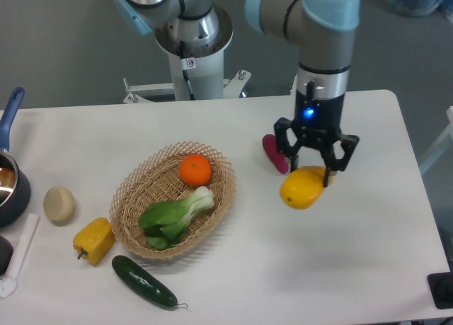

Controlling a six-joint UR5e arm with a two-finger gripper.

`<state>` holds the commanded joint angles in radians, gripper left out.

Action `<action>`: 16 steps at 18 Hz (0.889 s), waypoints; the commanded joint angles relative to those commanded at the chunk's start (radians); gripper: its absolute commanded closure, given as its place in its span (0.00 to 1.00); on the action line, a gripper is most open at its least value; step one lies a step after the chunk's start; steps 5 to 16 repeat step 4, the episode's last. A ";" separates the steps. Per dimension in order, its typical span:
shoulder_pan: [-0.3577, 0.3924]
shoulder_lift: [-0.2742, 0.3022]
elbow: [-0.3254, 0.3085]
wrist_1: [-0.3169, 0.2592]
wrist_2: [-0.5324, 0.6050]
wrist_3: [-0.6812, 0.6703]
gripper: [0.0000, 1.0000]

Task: Pick up the mango from the basket
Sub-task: 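Lift the held mango out of the basket and carry it beside the basket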

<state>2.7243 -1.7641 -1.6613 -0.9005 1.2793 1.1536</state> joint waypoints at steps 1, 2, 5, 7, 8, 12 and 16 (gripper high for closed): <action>0.011 0.002 0.000 -0.002 -0.003 0.000 0.67; 0.015 0.002 0.000 -0.002 -0.005 0.000 0.67; 0.026 0.002 -0.002 -0.002 -0.008 0.020 0.67; 0.026 0.002 -0.002 -0.002 -0.008 0.020 0.67; 0.026 0.002 -0.002 -0.002 -0.008 0.020 0.67; 0.026 0.002 -0.002 -0.002 -0.008 0.020 0.67; 0.026 0.002 -0.002 -0.002 -0.008 0.020 0.67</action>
